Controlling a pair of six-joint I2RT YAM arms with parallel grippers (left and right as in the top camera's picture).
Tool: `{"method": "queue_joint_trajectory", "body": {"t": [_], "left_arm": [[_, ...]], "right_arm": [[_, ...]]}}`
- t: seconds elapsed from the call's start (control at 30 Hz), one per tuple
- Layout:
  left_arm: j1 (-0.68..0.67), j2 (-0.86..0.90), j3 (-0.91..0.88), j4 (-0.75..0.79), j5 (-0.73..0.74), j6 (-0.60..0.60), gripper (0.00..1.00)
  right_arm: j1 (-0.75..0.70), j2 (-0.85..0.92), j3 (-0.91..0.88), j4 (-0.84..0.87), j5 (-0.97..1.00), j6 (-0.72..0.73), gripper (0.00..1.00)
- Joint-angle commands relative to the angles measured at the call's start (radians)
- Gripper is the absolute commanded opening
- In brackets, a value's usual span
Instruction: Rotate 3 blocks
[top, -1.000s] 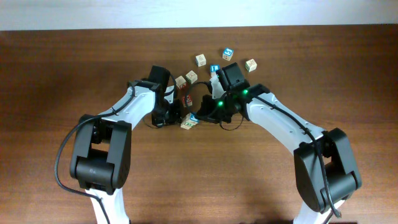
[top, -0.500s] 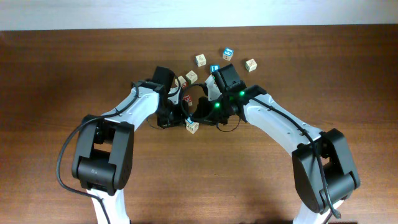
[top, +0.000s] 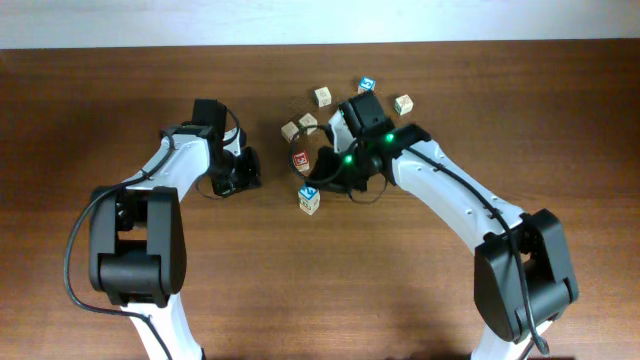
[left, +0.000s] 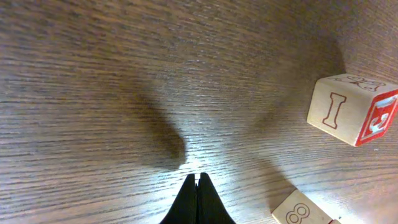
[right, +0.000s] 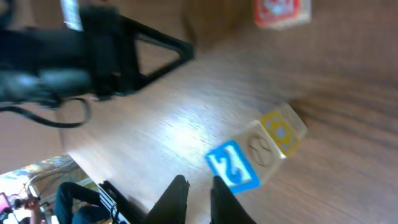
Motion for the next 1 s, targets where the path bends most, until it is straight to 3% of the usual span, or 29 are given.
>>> {"method": "queue_joint_trajectory", "body": {"t": [0.0, 0.1, 0.17, 0.33, 0.4, 0.43, 0.47, 0.67, 0.97], "left_arm": [[0.001, -0.001, 0.040, -0.019, 0.002, 0.050, 0.00], [0.008, -0.037, 0.167, -0.142, -0.003, 0.138, 0.00], [0.009, -0.091, 0.269, -0.233, -0.056, 0.159, 0.00], [0.009, -0.365, 0.434, -0.353, -0.215, 0.162, 0.02], [0.009, -0.487, 0.433, -0.364, -0.275, 0.162, 0.30], [0.009, -0.533, 0.433, -0.378, -0.288, 0.162, 0.93], [0.009, -0.568, 0.433, -0.381, -0.288, 0.162, 0.99], [0.009, -0.693, 0.433, -0.381, -0.288, 0.162, 0.99], [0.009, -0.705, 0.433, -0.381, -0.288, 0.162, 0.99]], "right_arm": [[0.009, 0.008, 0.088, -0.047, 0.011, -0.038, 0.18], [0.008, -0.021, 0.207, -0.187, 0.036, -0.142, 0.29], [0.010, -0.069, 0.295, -0.291, 0.103, -0.201, 0.47], [0.009, -0.306, 0.453, -0.517, 0.385, -0.230, 0.77], [0.009, -0.432, 0.454, -0.573, 0.476, -0.230, 0.98], [0.009, -0.480, 0.454, -0.596, 0.505, -0.230, 0.98], [0.009, -0.533, 0.454, -0.622, 0.531, -0.230, 0.98], [0.009, -0.749, 0.454, -0.731, 0.570, -0.227, 0.98], [0.009, -0.844, 0.454, -0.751, 0.504, -0.198, 0.98]]}}
